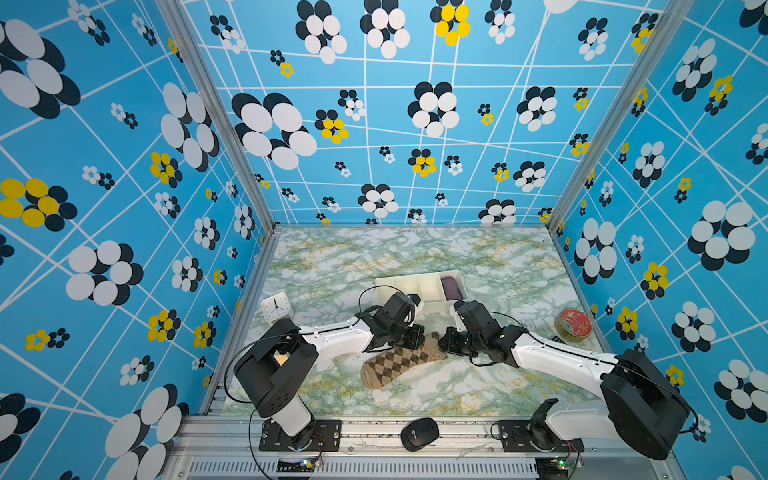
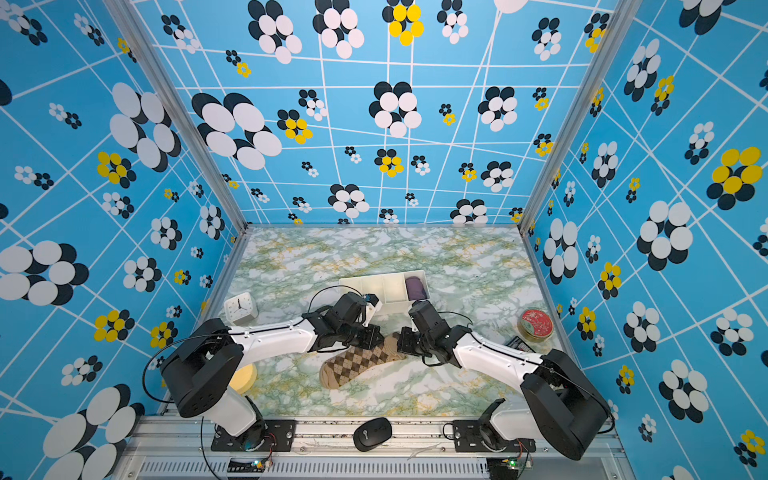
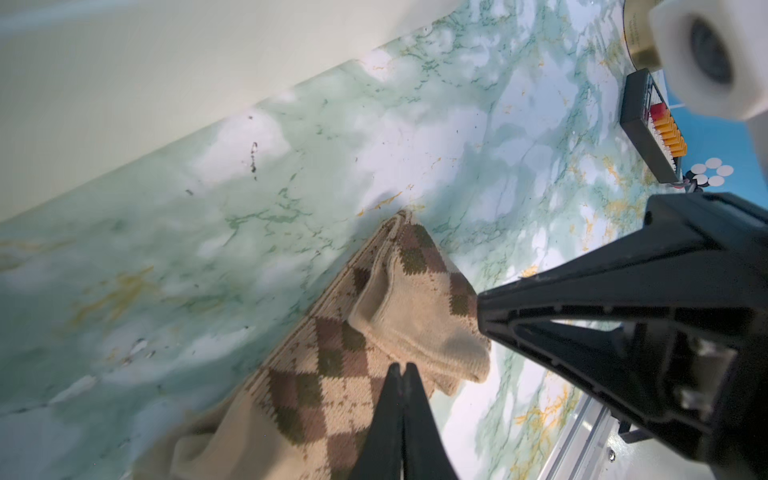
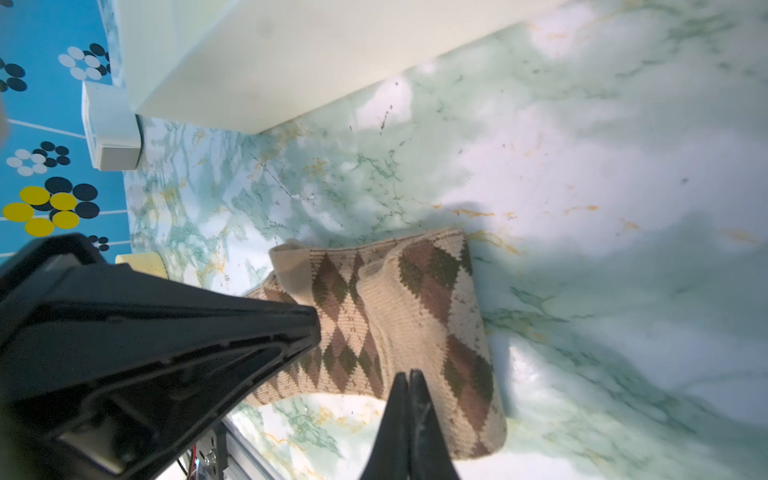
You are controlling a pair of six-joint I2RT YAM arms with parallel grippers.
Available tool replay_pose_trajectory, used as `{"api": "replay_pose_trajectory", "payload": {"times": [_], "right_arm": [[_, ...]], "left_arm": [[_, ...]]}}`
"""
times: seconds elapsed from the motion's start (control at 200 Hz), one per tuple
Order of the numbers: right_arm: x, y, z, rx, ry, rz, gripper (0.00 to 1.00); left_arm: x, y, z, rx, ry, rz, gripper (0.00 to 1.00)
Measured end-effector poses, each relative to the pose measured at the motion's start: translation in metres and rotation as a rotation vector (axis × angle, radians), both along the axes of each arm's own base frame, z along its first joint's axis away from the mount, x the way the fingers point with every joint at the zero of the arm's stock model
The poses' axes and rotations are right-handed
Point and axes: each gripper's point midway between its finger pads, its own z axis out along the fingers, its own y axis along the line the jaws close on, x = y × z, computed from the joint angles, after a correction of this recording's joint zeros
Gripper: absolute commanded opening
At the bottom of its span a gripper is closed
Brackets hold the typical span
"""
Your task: Roll the socks
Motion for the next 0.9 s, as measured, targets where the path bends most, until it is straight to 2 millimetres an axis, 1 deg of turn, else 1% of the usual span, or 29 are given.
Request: {"api": "replay_pose_trajectory", "payload": {"times": [0.105,0.24,0.42,0.53,0.745,0.9], "right_arm": [[-0.007,-0.002,-0.006,0.000,0.026,0.009,0.00],[-0.013,-0.002,-0.010,0.007,0.048,0.021,0.00],[-0.015,0.001,-0.009,0.020,0.056,0.033,0.00],[-0.017,0.002,-0.012,0.020,0.070,0.040,0.00],[-0.021,0.007,-0.022,0.018,0.097,0.059,0.00],[-0.022,0.008,-0.026,0.016,0.112,0.066,0.00]], "left_arm": [[-0.001,-0.005,-0.002,0.001,0.008,-0.012,0.05],[-0.003,-0.009,-0.005,0.003,0.014,-0.023,0.05],[-0.004,-0.009,-0.008,0.006,0.021,-0.027,0.05],[-0.005,-0.010,-0.010,0.007,0.023,-0.028,0.05],[-0.009,-0.012,-0.028,0.030,0.060,-0.042,0.05],[-0.010,-0.012,-0.034,0.037,0.074,-0.042,0.05]]}}
